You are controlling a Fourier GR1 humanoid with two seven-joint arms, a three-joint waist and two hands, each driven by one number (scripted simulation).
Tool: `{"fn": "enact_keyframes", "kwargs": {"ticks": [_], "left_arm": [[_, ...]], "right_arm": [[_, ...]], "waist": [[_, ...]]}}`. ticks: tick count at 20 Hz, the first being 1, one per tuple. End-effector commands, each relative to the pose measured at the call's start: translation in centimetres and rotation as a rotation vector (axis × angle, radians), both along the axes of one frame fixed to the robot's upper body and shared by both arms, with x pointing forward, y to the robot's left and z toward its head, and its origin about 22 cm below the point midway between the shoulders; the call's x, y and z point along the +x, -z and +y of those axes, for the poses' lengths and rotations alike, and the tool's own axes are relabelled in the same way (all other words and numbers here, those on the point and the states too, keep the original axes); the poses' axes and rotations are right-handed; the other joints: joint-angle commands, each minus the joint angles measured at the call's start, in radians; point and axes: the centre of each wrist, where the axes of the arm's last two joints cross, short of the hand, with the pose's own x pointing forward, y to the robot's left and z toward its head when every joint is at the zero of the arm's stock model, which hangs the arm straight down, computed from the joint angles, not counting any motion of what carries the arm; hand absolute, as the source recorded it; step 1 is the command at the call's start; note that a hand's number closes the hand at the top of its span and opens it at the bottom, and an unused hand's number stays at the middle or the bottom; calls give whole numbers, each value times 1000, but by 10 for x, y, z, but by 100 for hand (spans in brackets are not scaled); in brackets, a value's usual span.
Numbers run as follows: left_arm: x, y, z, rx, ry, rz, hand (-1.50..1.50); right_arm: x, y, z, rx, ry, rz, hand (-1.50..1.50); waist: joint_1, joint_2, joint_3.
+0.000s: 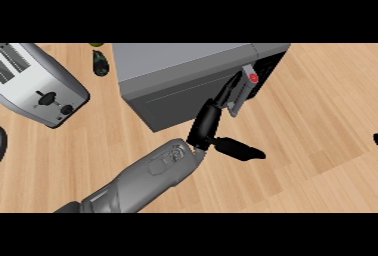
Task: Pick up the milk, place it into the microwave and close the microwave
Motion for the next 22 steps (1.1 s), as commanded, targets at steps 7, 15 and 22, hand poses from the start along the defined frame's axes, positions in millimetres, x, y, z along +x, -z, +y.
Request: {"fn": "enact_keyframes", "kwargs": {"ticks": [7,15,22], "left_arm": [[12,-8,-4,-17,-36,-21,-150],[12,-8,-7,-34,-43,-41,-150],[16,-6,-5,-46,-57,-35,-150]], "right_arm": [[9,-16,-7,-27,-12,1,-150],[16,-22,-10,2,-25,-3,-150],[17,-30,-18,-23,-33,-4,-150]], "waist": [[-30,7,-1],[-39,10,2],[-57,10,2]]}}
